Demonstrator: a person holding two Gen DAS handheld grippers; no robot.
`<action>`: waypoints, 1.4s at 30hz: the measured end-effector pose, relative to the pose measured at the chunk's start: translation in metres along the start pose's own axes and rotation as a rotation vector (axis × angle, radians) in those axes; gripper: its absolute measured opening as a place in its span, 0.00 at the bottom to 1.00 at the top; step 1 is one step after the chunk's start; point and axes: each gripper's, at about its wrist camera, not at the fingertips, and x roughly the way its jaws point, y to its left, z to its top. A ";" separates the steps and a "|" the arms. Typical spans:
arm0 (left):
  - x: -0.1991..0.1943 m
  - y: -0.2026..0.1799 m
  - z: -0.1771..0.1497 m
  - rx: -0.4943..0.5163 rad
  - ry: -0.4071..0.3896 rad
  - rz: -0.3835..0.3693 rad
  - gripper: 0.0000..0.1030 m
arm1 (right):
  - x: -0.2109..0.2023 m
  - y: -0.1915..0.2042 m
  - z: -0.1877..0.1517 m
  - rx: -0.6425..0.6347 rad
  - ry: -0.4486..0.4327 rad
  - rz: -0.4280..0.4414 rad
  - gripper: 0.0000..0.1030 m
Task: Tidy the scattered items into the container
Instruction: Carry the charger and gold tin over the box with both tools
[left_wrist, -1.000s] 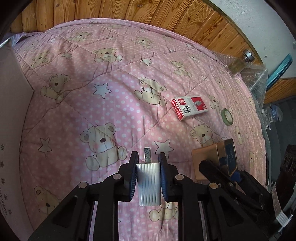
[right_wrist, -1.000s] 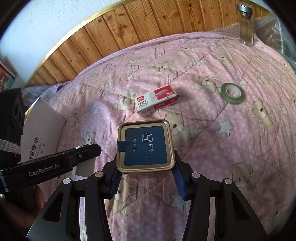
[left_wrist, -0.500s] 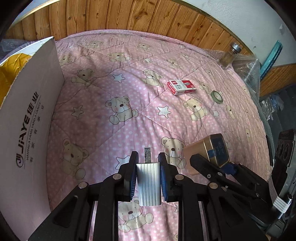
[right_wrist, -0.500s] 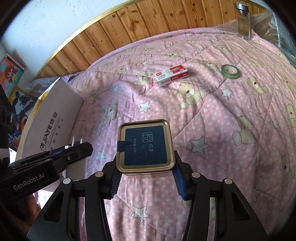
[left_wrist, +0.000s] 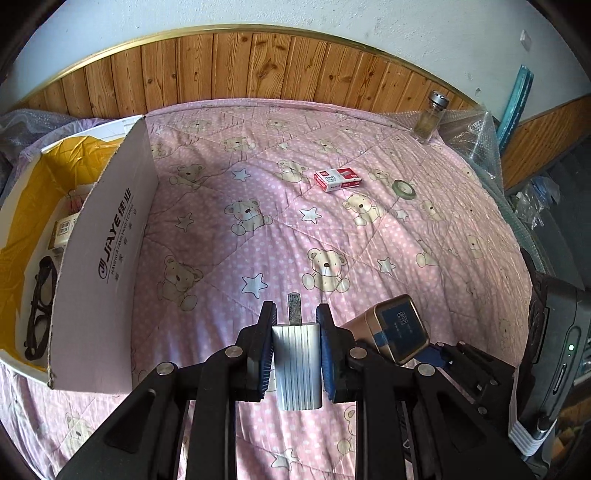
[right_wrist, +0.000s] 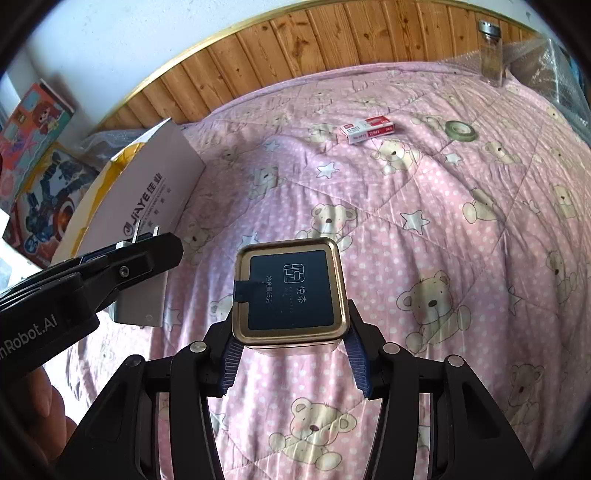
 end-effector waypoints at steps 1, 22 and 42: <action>-0.004 -0.001 -0.002 0.003 -0.007 0.001 0.22 | -0.003 0.003 -0.002 -0.007 -0.004 0.001 0.51; -0.073 0.022 -0.041 -0.036 -0.123 0.011 0.22 | -0.033 0.065 -0.042 -0.126 -0.002 0.034 0.51; -0.119 0.079 -0.041 -0.109 -0.221 0.006 0.22 | -0.042 0.136 -0.034 -0.259 -0.020 0.066 0.51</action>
